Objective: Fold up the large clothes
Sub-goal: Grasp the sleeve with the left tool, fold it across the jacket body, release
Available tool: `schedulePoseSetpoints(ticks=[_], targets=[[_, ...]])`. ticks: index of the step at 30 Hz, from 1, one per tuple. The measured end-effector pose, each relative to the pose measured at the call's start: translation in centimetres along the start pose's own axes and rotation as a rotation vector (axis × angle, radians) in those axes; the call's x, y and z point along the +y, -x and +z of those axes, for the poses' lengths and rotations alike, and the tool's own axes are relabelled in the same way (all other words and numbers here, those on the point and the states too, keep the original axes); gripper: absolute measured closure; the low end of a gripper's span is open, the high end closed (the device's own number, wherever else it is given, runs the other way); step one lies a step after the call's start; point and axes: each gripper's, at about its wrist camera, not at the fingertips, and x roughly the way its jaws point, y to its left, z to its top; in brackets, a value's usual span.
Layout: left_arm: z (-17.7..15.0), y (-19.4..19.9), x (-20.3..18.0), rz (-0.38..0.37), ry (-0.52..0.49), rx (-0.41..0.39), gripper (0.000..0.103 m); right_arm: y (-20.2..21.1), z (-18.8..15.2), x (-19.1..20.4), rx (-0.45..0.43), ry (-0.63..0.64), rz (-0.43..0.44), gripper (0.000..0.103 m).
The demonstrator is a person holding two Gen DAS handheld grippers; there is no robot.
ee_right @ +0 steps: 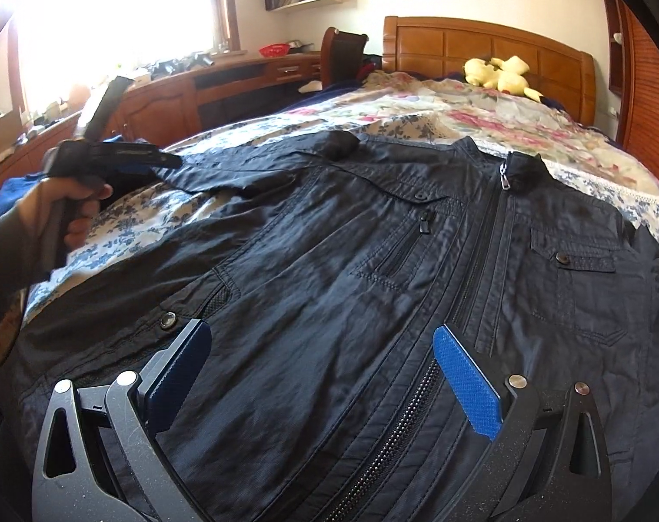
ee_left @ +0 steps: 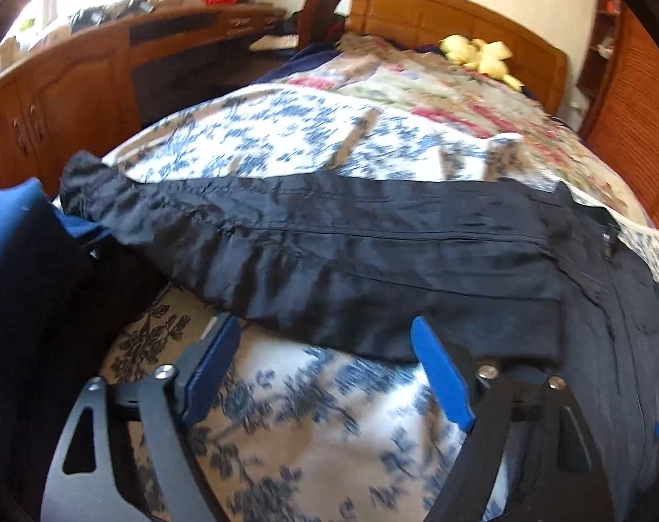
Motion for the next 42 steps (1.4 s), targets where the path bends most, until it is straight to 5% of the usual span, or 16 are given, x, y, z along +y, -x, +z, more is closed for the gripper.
schedulePoseSetpoints(ticks=[4, 11, 13, 15, 17, 20, 29, 32, 40, 42], targets=[[0.7, -2.0, 1.3, 0.001, 0.064, 0.045, 0.024, -0.1, 0.0, 0.0, 0.005, -0.001, 0.005, 0.000], [1.5, -4.5, 1.1, -0.009, 0.104, 0.144, 0.049, -0.2, -0.1, 0.1, 0.009, -0.002, 0.009, 0.000], [1.6, -4.7, 0.6, 0.015, 0.091, 0.143, 0.062, -0.1, -0.1, 0.1, 0.008, -0.001, 0.007, 0.000], [1.7, -4.7, 0.4, 0.002, 0.098, 0.146, 0.095, -0.1, -0.1, 0.1, 0.007, -0.001, 0.007, 0.000], [2.0, -4.6, -0.7, 0.019, 0.051, 0.152, 0.102, -0.1, -0.1, 0.1, 0.004, -0.002, 0.009, 0.000], [2.5, -3.4, -2.9, 0.077, -0.055, 0.117, 0.103, -0.1, -0.1, 0.3, 0.002, 0.006, 0.007, 0.000], [2.3, 7.3, -13.5, -0.086, -0.292, -0.031, 0.103, 0.1, -0.1, 0.6, -0.002, 0.010, 0.006, 0.000], [1.1, 9.9, -16.4, -0.086, -0.391, -0.068, 0.103, 0.2, -0.1, 0.6, -0.005, 0.006, 0.007, 0.000], [-0.7, 12.3, -17.3, -0.122, -0.437, -0.036, 0.086, 0.2, 0.0, 0.6, -0.006, 0.010, 0.005, 0.000], [-1.5, 13.2, -16.8, -0.119, -0.462, -0.062, 0.072, 0.1, 0.0, 0.5, -0.004, 0.011, 0.005, 0.000]])
